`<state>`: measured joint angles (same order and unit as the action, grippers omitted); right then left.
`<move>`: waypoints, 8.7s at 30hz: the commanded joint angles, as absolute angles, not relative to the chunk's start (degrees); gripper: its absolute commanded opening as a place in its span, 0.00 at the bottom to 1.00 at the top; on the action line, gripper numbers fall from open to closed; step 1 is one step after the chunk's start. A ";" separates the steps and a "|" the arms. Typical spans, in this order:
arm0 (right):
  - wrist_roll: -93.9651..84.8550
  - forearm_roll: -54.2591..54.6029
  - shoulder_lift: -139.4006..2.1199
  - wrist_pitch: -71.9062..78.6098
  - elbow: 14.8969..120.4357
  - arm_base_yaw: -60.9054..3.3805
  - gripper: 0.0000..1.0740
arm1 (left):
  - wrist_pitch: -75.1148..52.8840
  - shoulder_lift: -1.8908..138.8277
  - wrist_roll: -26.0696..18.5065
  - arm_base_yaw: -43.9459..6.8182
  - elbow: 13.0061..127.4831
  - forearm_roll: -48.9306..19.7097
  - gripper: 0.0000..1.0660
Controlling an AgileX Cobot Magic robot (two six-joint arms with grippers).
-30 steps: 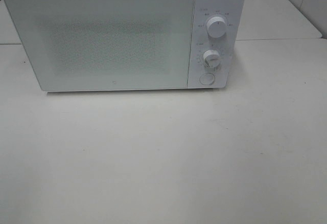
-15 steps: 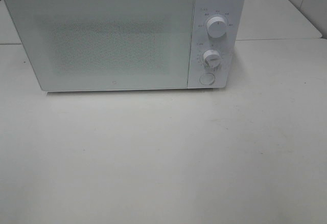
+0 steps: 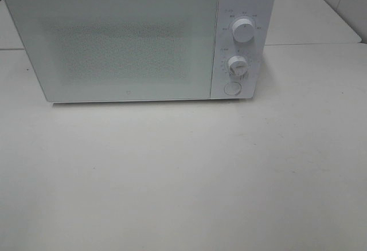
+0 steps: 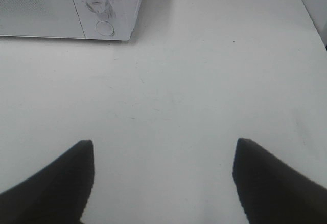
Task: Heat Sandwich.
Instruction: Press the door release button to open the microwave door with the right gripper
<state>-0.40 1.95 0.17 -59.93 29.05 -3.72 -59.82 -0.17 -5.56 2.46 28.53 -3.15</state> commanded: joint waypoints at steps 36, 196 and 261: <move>0.00 3.90 -28.93 -11.80 26.99 -3.27 0.68 | -59.30 -1.72 -5.50 2.69 28.30 -3.21 0.91; 83.48 25.90 -112.99 46.70 39.71 -29.91 0.00 | -59.30 -1.72 -5.50 2.69 28.30 -3.21 0.91; 78.90 29.85 -121.47 55.00 51.97 -27.90 0.00 | -59.30 -1.72 -5.50 2.69 28.30 -3.21 0.91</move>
<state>80.27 30.60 -122.04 48.07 49.56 -28.53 -59.82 -0.17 -5.56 2.46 28.53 -3.15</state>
